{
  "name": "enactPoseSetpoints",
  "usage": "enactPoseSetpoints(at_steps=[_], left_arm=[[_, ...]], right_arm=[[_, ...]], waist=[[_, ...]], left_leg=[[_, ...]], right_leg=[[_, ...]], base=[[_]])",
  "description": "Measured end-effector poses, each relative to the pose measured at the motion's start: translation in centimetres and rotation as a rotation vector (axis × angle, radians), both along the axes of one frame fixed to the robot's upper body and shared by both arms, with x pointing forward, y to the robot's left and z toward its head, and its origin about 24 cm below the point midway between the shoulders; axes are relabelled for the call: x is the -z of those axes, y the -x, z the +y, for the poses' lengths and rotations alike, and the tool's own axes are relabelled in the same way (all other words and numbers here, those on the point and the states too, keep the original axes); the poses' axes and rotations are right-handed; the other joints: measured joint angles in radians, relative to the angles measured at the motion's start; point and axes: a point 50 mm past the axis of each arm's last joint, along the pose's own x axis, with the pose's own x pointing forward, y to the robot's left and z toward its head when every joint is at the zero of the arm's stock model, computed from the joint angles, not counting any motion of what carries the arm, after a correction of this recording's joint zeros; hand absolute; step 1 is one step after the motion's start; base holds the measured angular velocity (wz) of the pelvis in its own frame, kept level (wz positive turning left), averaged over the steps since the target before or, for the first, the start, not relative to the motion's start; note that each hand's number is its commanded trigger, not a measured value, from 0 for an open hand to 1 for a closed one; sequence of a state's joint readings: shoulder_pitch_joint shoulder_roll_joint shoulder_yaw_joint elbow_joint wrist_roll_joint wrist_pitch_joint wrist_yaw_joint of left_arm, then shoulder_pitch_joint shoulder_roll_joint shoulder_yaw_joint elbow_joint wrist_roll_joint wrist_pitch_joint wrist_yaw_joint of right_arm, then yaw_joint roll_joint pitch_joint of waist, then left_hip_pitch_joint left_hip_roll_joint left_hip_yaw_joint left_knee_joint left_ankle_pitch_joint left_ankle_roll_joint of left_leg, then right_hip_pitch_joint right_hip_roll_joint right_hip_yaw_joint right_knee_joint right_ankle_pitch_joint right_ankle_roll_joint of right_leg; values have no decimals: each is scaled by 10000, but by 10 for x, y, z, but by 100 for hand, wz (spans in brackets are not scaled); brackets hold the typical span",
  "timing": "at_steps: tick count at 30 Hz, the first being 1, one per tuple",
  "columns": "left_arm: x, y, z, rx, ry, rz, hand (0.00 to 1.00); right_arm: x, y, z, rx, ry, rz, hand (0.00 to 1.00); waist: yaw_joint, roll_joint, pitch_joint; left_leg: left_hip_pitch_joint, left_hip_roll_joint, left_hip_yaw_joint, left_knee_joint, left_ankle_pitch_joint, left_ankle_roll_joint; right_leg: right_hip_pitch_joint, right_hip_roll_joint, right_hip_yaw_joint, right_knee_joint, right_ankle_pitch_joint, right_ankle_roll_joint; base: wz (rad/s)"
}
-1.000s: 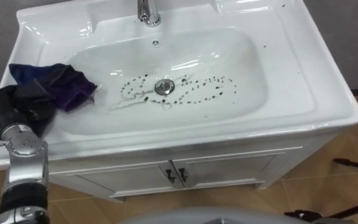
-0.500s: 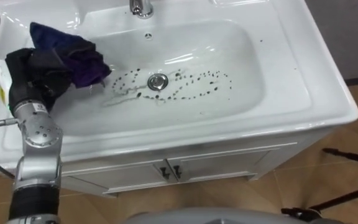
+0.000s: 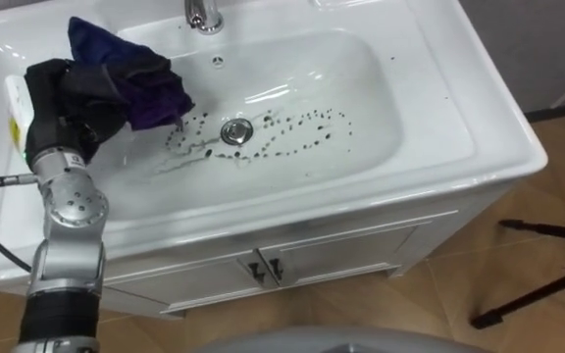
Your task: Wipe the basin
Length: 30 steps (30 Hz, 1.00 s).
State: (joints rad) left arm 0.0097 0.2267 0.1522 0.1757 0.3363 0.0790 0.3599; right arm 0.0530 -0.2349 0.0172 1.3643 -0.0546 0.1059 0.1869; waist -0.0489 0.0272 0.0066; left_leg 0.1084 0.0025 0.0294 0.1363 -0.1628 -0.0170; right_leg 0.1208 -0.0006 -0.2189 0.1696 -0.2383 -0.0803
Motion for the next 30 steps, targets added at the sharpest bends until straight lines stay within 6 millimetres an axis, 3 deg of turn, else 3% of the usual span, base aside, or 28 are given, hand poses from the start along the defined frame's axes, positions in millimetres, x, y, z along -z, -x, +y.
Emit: enactPoseSetpoints(at_steps=[10, 14, 18, 23, 28, 30], left_arm=[[2, -2, -7, 666, -2974, 1255, 100], [26, 4, -5, 1012, -3575, 3213, 100], [51, 16, 2, 799, -3117, 5230, 100], [53, 17, 3, 1083, -3845, 6076, 100], [53, 15, 2, 1190, -4323, 6680, 100], [53, 14, -1, 1388, -4756, 6983, 100]], right_arm=[[0, 5, -2, -518, 88, 491, 0], [0, 5, -2, -501, 279, 717, 0], [-1, 5, -3, -434, 480, 930, 0], [-2, -3, -5, -689, 658, 916, 0], [-3, -9, -6, -746, 847, 641, 0], [-3, -11, -6, -779, 930, 607, 0]], waist=[[16, 176, -33], [5, 245, -72], [12, 263, -77], [16, 249, -73], [-12, 383, -64], [-18, 454, -20]], left_leg=[[59, 2, -74, -6, 0, 0], [66, 5, 16, -5, 0, 0], [-34, 10, 129, 6, 0, 0], [-112, 7, 169, 8, 1, 0], [-113, 13, 198, 8, 1, 0], [-110, 15, 230, 3, 1, 0]], right_leg=[[86, 0, -10, -6, 0, 0], [81, 4, 8, -9, 0, -1], [-25, 5, 17, -8, -5, -7], [-142, 1, 80, 34, -1, -1], [-164, 4, 154, 27, 0, -2], [-173, 4, 194, 28, 0, -2]], base=[[0], [-2], [0], [-2], [-5], [-4]])
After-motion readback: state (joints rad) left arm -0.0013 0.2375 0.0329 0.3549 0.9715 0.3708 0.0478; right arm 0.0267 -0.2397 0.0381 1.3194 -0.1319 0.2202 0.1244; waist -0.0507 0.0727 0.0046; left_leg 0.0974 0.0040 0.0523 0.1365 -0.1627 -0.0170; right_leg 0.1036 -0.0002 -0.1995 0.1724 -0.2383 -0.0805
